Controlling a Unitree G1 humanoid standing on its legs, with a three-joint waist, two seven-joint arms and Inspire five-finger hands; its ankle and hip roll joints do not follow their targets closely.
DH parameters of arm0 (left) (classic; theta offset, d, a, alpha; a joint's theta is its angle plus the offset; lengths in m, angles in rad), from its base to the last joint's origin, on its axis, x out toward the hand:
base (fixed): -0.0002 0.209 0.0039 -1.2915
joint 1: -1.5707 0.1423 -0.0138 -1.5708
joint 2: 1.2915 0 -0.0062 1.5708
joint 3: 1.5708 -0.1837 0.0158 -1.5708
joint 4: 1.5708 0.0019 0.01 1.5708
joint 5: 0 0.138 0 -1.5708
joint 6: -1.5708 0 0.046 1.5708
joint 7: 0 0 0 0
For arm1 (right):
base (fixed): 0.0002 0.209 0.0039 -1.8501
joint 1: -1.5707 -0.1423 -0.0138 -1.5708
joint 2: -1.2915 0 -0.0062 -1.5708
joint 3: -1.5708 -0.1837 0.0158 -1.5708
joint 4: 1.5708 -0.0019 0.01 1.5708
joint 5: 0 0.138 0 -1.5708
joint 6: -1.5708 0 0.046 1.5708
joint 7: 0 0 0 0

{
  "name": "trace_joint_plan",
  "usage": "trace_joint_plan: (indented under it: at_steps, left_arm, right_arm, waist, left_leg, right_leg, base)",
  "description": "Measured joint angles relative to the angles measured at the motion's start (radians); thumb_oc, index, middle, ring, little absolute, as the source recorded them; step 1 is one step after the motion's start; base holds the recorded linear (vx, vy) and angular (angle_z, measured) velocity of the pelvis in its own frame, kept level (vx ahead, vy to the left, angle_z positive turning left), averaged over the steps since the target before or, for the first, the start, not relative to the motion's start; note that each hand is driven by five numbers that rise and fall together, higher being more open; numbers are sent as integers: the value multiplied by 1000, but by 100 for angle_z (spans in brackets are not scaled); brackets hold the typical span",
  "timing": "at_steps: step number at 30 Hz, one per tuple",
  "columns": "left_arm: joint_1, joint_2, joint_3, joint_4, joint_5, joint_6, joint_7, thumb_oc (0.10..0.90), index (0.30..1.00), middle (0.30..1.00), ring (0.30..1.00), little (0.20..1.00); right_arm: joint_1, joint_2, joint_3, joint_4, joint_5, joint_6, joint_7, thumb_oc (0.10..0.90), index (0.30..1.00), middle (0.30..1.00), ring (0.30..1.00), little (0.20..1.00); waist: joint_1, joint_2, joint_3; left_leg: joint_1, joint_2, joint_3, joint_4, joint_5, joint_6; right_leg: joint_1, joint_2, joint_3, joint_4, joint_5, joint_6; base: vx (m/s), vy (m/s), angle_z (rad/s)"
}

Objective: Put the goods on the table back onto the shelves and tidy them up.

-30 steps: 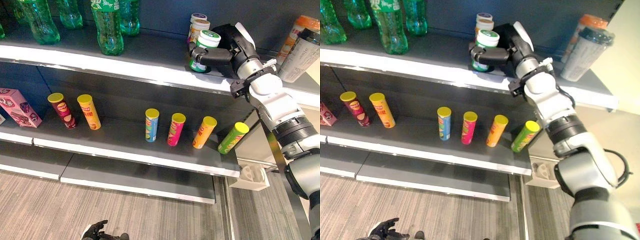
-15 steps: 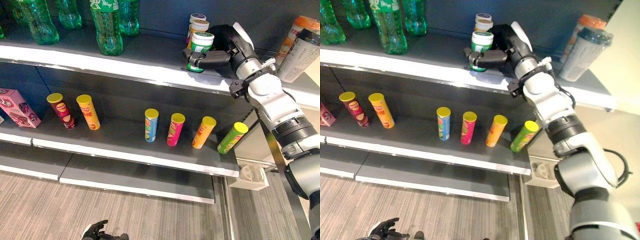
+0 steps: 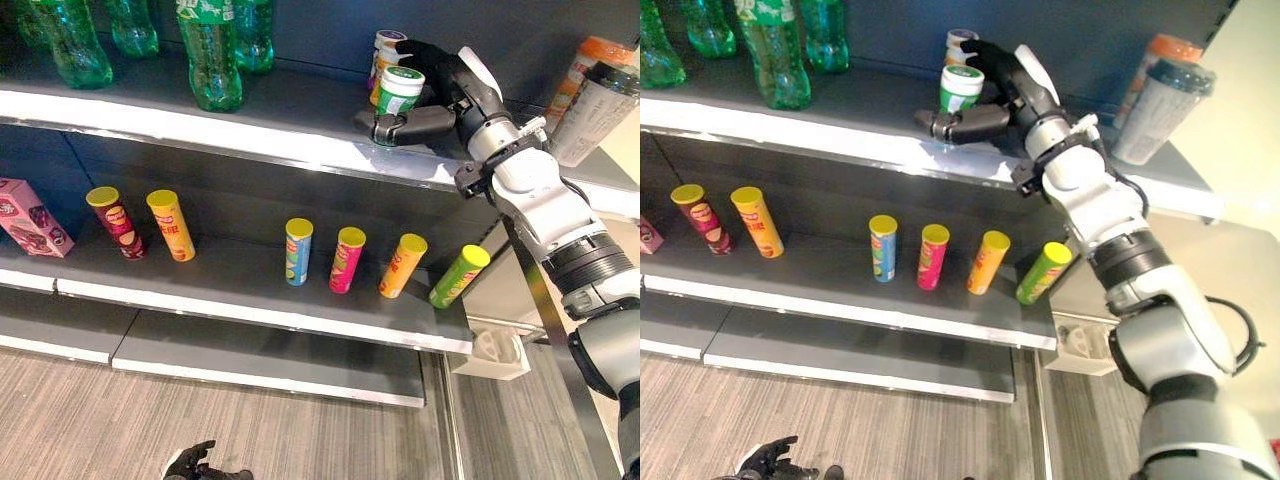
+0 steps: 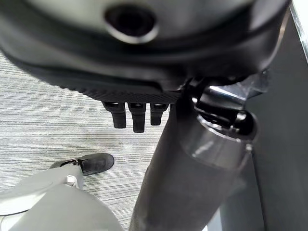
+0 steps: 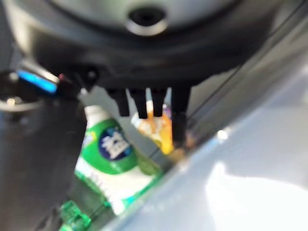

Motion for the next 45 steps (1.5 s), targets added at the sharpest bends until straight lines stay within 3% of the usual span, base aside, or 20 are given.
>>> trace_joint_plan:
  at_steps: [5,7,10,12,18,23,29,31,33,35,36,37,38,39,40,41,42,43,44,45]
  left_arm:
    - [0,-1,3,-2,8,0,1,800,900,900,900,900]
    - [-9,-3,3,-2,34,0,1,800,900,900,900,900]
    - [-6,-4,3,-1,35,0,0,800,900,900,900,900]
    - [-9,-4,4,-2,35,-3,0,800,900,900,900,900]
    - [-5,6,6,12,36,-4,0,800,900,900,900,900]
    - [1,8,26,17,38,-5,-1,800,900,900,900,900]
    - [10,15,40,-23,76,-9,-4,800,900,900,900,900]
    - [14,21,40,-29,78,-17,-9,800,900,900,900,900]
    - [15,43,35,-68,96,-17,-16,800,900,900,900,900]
    - [16,69,39,-75,107,-18,-26,800,900,900,900,900]
    - [17,80,40,-80,112,-18,-26,800,900,900,900,900]
    - [24,105,38,-102,112,-19,-30,800,900,900,900,900]
    - [27,110,74,-95,112,-16,-27,800,900,900,900,900]
    - [13,88,88,-86,111,-10,-25,800,900,900,900,900]
    - [14,83,88,-93,111,-12,-28,800,900,900,900,900]
    - [21,89,90,-101,111,-13,-33,800,900,900,900,900]
    - [23,99,96,-101,111,-13,-37,800,900,900,900,900]
    - [24,99,111,-88,112,-13,-39,800,900,900,900,900]
    - [22,86,122,-85,111,-17,-40,800,900,900,900,900]
    - [25,82,122,-86,111,-17,-40,800,900,900,900,900]
  right_arm:
    - [25,-113,-24,-255,20,-15,-2,800,900,900,900,900]
    - [43,-200,-73,-370,52,-75,-4,800,900,900,900,900]
    - [47,-241,-126,-394,94,-125,-17,800,900,900,900,900]
    - [52,-331,-147,-414,115,-141,-23,800,900,900,900,900]
    - [68,-467,-244,-389,129,-188,-72,800,900,900,900,900]
    - [350,-568,-487,-503,126,-220,-78,800,900,900,900,900]
    - [896,-565,-895,-573,74,-236,-93,800,900,900,900,900]
    - [924,-557,-898,-520,59,-209,-95,800,900,900,900,900]
    - [1039,-526,-977,-486,39,-210,-111,800,900,900,900,900]
    - [1072,-517,-978,-451,28,-177,-122,800,900,900,900,900]
    - [1077,-513,-977,-444,16,-169,-126,800,900,900,900,900]
    - [1069,-492,-977,-445,5,-166,-131,800,900,900,900,900]
    - [997,-452,-953,-435,-22,-170,-134,800,900,900,900,900]
    - [987,-450,-952,-425,-27,-163,-139,800,900,900,900,900]
    - [987,-455,-949,-421,-30,-145,-139,800,900,900,900,900]
    - [988,-456,-943,-417,-38,-129,-138,800,900,900,900,900]
    - [994,-456,-933,-412,-45,-123,-137,800,900,900,900,900]
    - [997,-456,-928,-412,-52,-120,-131,800,900,900,900,900]
    - [1007,-455,-928,-408,-53,-113,-132,800,900,900,900,900]
    - [1013,-453,-926,-407,-53,-108,-131,800,900,900,900,900]
  waist:
    - [-18,0,1]
    - [-22,-3,3]
    - [-34,-11,4]
    - [-33,-18,6]
    - [-70,-48,8]
    - [-123,-57,6]
    - [-193,-60,31]
    - [-216,-53,56]
    - [-231,-56,71]
    - [-255,-47,90]
    - [-261,-43,93]
    - [-246,-60,95]
    - [-178,-29,112]
    - [-182,27,118]
    - [-186,53,118]
    - [-182,55,114]
    - [-178,38,105]
    - [-170,31,100]
    - [-144,43,98]
    - [-129,27,97]
  left_leg:
    - [-3,-1,0,0,-1,1]
    - [-1,0,3,0,-2,2]
    - [5,0,7,0,-3,2]
    - [3,0,7,0,-3,2]
    - [9,0,24,0,-6,5]
    - [19,-7,67,0,-17,5]
    - [24,-33,163,0,-37,32]
    - [40,-33,200,-4,-49,46]
    - [57,-37,242,0,-54,52]
    - [69,-39,262,-4,-59,56]
    - [72,-46,286,4,-56,57]
    - [70,-59,329,22,-63,64]
    - [68,-15,433,37,-81,85]
    - [56,29,450,36,-65,60]
    - [55,44,448,30,-59,51]
    - [66,41,448,29,-58,50]
    - [84,30,448,30,-59,50]
    - [98,27,442,36,-58,50]
    - [105,69,429,99,-52,51]
    - [77,86,405,163,-63,44]
  right_leg:
    - [-2,-1,-1,0,-1,2]
    - [-1,0,1,0,-1,2]
    - [1,0,5,0,-1,2]
    - [0,0,5,0,-1,2]
    - [-6,1,21,0,-1,2]
    - [-31,1,63,1,10,5]
    - [-95,-11,125,2,98,23]
    - [-109,-15,143,1,135,51]
    - [-123,-9,130,1,169,36]
    - [-128,-9,135,1,180,49]
    - [-136,-4,124,-12,180,49]
    - [-165,5,101,-12,185,43]
    - [-205,-1,-118,12,-29,67]
    - [-228,-13,-230,129,-57,14]
    - [-221,-33,-255,203,-47,1]
    - [-186,-65,-258,251,-51,4]
    - [-140,-84,-255,249,-51,-2]
    - [-106,-58,-214,201,-81,-51]
    - [-50,-3,-197,120,-56,-74]
    - [-27,1,-183,85,-47,-84]
  base:
    - [0,0,0]
    - [0,9,-2]
    - [5,2,-1]
    - [0,0,0]
    - [-6,23,-8]
    - [-42,70,-25]
    - [-62,62,-46]
    - [-80,21,-58]
    - [-76,-1,-56]
    - [-174,14,-42]
    - [-173,13,-48]
    - [-115,-38,-171]
    - [-62,-79,-182]
    - [20,-112,-150]
    - [38,-132,-31]
    - [74,-176,-23]
    - [39,-143,-24]
    - [88,-241,-37]
    - [71,-214,-42]
    - [82,-266,-37]
